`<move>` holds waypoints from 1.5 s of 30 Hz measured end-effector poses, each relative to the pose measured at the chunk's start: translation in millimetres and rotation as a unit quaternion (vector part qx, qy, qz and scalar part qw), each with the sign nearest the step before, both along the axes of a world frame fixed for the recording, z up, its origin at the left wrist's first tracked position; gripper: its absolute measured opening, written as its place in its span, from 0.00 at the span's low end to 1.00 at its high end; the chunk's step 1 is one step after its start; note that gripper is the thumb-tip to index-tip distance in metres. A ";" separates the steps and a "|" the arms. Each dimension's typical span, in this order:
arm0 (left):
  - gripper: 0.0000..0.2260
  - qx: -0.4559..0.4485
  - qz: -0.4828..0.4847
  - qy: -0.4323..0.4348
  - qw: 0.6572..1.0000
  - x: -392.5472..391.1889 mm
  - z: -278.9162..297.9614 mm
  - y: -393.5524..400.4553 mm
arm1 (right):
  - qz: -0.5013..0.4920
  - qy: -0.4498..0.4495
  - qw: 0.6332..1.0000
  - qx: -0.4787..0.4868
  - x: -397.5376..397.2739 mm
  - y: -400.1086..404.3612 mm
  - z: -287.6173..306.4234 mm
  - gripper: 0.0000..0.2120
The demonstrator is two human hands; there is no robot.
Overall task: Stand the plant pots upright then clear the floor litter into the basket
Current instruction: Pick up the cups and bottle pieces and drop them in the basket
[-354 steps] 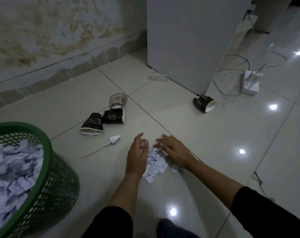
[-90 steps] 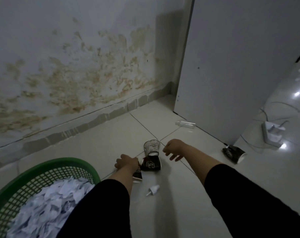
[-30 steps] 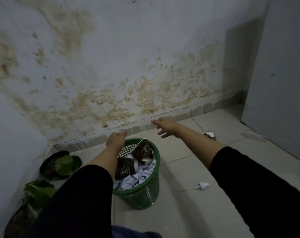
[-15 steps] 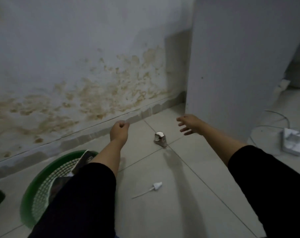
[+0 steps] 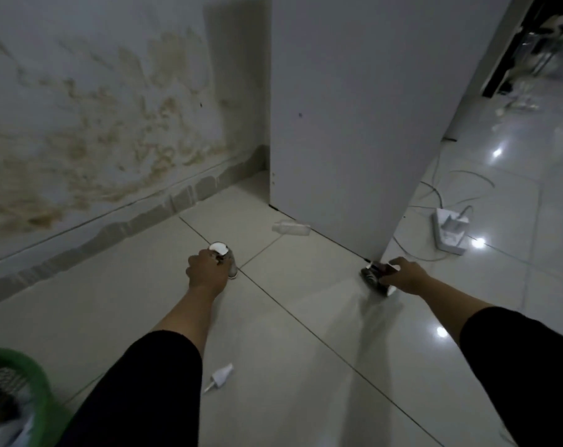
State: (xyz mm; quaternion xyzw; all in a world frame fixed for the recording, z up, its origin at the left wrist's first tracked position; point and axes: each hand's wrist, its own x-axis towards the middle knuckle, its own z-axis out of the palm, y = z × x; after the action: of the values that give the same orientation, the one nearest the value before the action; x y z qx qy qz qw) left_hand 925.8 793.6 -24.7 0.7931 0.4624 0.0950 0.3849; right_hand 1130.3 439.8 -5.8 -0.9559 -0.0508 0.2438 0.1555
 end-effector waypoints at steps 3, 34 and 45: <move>0.29 0.027 0.006 -0.014 1.000 11.3 -21.3 0.6 | -0.007 -0.015 1.000 -0.012 10.6 3.8 -37.1 0.47; 0.20 -0.302 0.041 -0.178 0.936 -43.4 40.2 4.8 | 0.088 0.134 0.985 0.061 -53.6 122.3 48.5 0.28; 0.06 -0.285 0.120 -0.320 0.896 -149.8 168.1 29.0 | 0.177 0.136 0.884 0.410 -171.4 230.3 134.1 0.35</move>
State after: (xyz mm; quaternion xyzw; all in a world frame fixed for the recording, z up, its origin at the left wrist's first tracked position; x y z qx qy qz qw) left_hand 776.0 822.6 143.4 0.5147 0.4132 0.2534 0.7072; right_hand 958.9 670.2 128.3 -0.7396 -0.2927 0.3522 0.4933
